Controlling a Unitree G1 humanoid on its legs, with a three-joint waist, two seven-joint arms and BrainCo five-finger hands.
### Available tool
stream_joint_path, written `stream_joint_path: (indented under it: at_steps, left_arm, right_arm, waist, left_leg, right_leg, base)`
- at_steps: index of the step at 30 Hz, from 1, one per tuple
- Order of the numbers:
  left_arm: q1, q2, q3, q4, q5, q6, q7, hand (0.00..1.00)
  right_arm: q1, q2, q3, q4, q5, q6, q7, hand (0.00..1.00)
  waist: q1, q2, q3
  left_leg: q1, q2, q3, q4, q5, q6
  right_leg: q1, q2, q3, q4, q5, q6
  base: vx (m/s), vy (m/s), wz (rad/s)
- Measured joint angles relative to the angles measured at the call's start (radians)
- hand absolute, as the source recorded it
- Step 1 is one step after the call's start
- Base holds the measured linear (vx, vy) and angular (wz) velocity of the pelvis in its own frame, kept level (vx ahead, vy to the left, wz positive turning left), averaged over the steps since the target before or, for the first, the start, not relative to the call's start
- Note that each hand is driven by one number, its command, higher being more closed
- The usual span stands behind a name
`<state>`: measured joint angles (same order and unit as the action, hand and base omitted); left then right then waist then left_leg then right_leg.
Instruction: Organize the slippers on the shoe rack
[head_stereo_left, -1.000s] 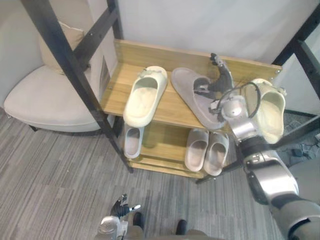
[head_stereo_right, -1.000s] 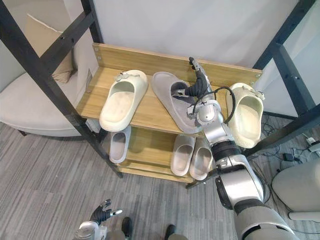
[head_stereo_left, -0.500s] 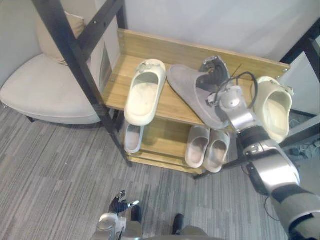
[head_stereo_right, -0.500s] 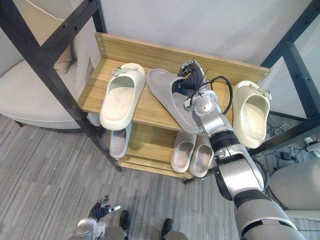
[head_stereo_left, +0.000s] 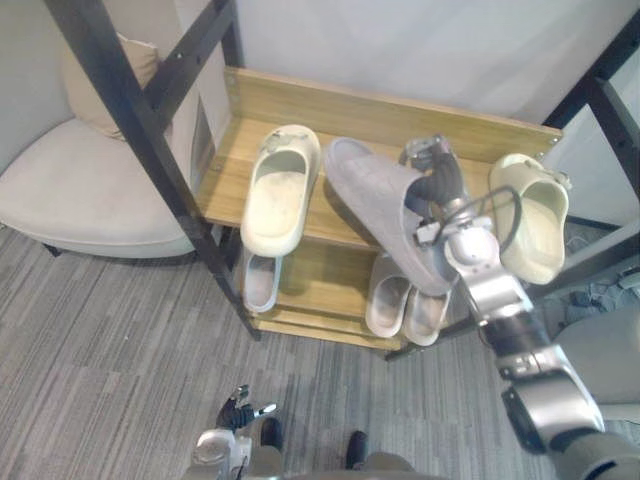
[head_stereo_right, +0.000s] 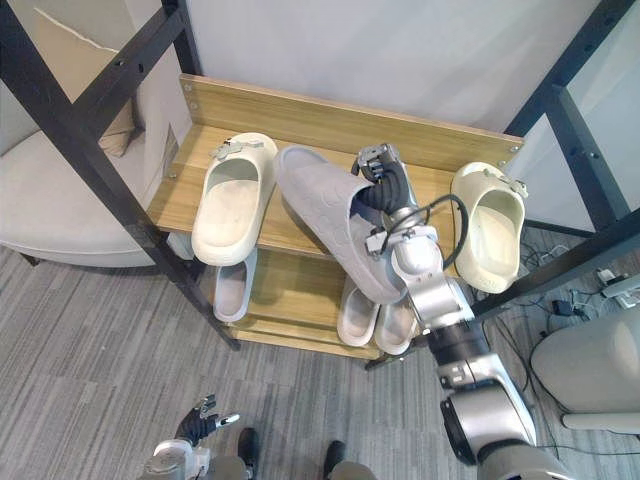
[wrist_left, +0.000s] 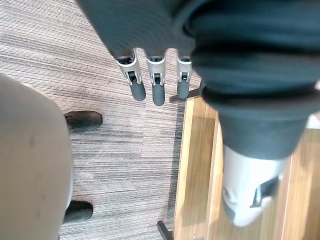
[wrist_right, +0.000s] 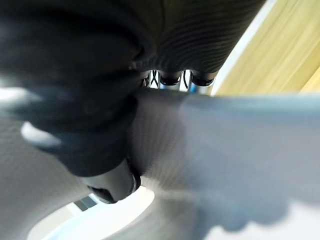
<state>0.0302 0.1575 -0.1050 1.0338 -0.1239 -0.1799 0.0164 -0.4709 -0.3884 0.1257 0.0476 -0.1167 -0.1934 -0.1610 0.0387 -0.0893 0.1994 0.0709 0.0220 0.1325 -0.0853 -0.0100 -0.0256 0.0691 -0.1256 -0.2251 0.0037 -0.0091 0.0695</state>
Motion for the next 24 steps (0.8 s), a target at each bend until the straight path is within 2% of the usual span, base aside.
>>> stream_joint_path:
  at_steps: [4,6,11,15,17,19,21,22,23,24]
  left_arm:
    - [0.001,-0.005,0.0,0.023,0.024,0.001,-0.001,0.0]
    - [0.004,-0.01,-0.001,0.042,0.034,0.0,-0.002,0.0]
    - [0.006,-0.017,-0.002,0.063,0.045,0.0,-0.003,0.0]
    - [0.006,-0.019,-0.004,0.081,0.052,-0.002,-0.005,0.0]
    - [0.004,-0.023,-0.013,0.088,0.064,-0.003,-0.014,0.0]
    - [0.004,-0.023,-0.016,0.089,0.064,-0.003,-0.02,0.0]
    - [-0.001,-0.017,-0.041,0.087,0.065,-0.006,-0.022,0.0]
    - [-0.008,-0.016,-0.047,0.087,0.065,-0.009,-0.023,0.0]
    - [-0.025,-0.016,-0.05,0.087,0.064,-0.009,-0.022,0.0]
    - [-0.051,-0.019,-0.059,0.086,0.063,-0.01,-0.021,0.0]
  right_arm:
    - [0.114,0.008,-0.005,-0.151,0.002,-0.037,0.003,1.0]
    - [0.171,0.037,-0.005,-0.229,0.012,-0.065,0.019,1.0]
    - [0.283,0.056,0.005,-0.284,0.043,-0.088,0.059,1.0]
    - [0.426,0.071,0.11,-0.304,0.051,-0.094,0.111,1.0]
    - [0.506,0.075,0.186,-0.298,0.048,-0.094,0.15,1.0]
    - [0.523,0.075,0.21,-0.275,0.044,-0.095,0.162,1.0]
    - [0.525,0.078,0.244,-0.204,0.036,-0.096,0.174,1.0]
    - [0.524,0.078,0.254,-0.172,0.036,-0.095,0.181,1.0]
    - [0.514,0.075,0.264,-0.134,0.024,-0.094,0.182,1.0]
    - [0.486,0.07,0.273,-0.092,0.005,-0.093,0.182,1.0]
  waist:
    - [-0.006,0.004,-0.032]
    - [-0.023,0.014,-0.048]
    - [-0.03,0.024,-0.075]
    - [-0.033,0.028,-0.084]
    - [-0.033,0.039,-0.093]
    - [-0.033,0.043,-0.094]
    - [-0.033,0.044,-0.091]
    - [-0.032,0.044,-0.085]
    - [-0.031,0.055,-0.062]
    - [-0.031,0.079,-0.025]
  left_leg:
    - [0.002,-0.001,0.012,0.001,0.001,-0.001]
    - [0.003,0.0,0.013,0.001,0.002,-0.003]
    - [0.009,-0.001,0.016,0.001,0.009,-0.006]
    - [0.038,-0.001,0.015,0.0,0.009,-0.007]
    - [0.038,0.0,0.015,-0.002,0.011,-0.008]
    - [0.037,0.001,0.015,-0.001,0.011,-0.008]
    - [0.001,0.002,0.015,0.043,-0.007,-0.009]
    - [-0.046,0.004,0.013,0.115,-0.036,-0.007]
    - [-0.12,0.015,0.01,0.247,-0.085,-0.007]
    - [-0.204,0.037,0.008,0.401,-0.148,-0.003]
  right_leg:
    - [-0.001,0.0,0.016,-0.007,-0.005,0.007]
    - [-0.001,0.0,0.02,-0.007,-0.007,0.01]
    - [0.003,0.002,0.024,-0.007,-0.01,0.015]
    - [0.033,0.004,0.026,-0.009,-0.019,0.02]
    - [0.031,0.003,0.028,-0.007,-0.019,0.02]
    - [0.027,0.002,0.03,0.0,-0.022,0.02]
    - [-0.015,-0.007,0.035,0.063,-0.053,0.017]
    - [-0.051,-0.016,0.036,0.113,-0.07,0.016]
    - [-0.092,-0.023,0.036,0.182,-0.091,0.011]
    - [-0.143,-0.021,0.036,0.269,-0.123,0.009]
  base:
    - [-0.05,-0.009,-0.1]
    - [-0.05,-0.02,-0.05]
    - [-0.04,-0.011,-0.02]
    - [-0.03,-0.015,0.0]
    - [-0.05,-0.015,0.0]
    - [-0.04,-0.01,0.01]
    - [-0.05,-0.012,0.04]
    - [-0.07,-0.02,0.08]
    - [-0.15,-0.019,0.08]
    - [-0.12,-0.01,0.05]
